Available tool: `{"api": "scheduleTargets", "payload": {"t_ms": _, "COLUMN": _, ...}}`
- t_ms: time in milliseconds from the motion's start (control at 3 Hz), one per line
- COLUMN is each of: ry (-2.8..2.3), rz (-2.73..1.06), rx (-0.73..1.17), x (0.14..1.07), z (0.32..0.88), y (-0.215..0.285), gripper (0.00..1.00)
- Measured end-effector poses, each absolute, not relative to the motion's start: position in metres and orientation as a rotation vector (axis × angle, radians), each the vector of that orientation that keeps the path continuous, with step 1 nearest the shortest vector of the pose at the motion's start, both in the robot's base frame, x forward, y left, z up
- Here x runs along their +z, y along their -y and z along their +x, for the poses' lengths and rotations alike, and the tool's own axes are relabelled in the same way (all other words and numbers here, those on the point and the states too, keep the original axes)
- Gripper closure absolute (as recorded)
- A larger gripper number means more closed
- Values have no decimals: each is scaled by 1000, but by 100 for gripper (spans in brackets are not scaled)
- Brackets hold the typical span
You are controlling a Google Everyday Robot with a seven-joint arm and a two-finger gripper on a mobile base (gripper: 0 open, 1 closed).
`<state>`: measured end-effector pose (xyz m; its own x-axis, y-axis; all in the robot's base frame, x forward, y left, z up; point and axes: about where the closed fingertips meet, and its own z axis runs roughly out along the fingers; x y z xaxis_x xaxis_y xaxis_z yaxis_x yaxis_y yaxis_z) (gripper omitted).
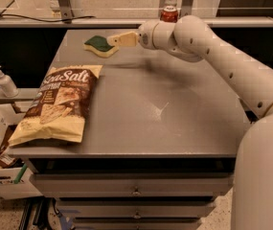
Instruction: Move sponge near orange can
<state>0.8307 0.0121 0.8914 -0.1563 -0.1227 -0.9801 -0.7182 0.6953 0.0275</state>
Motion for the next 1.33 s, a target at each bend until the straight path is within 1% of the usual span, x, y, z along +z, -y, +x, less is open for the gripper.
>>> {"api": "scheduleTargets", "payload": {"t_ms": 667, "ry": -1652, "rz": -591, "rx": 555, "x": 891, "z": 852, "y": -27, "gripper": 0}}
{"api": "scheduleTargets", "payload": {"t_ms": 1333, "ry": -1638, "rz": -469, "rx": 490, "x": 886, "z": 878, "y": -25, "gripper": 0}}
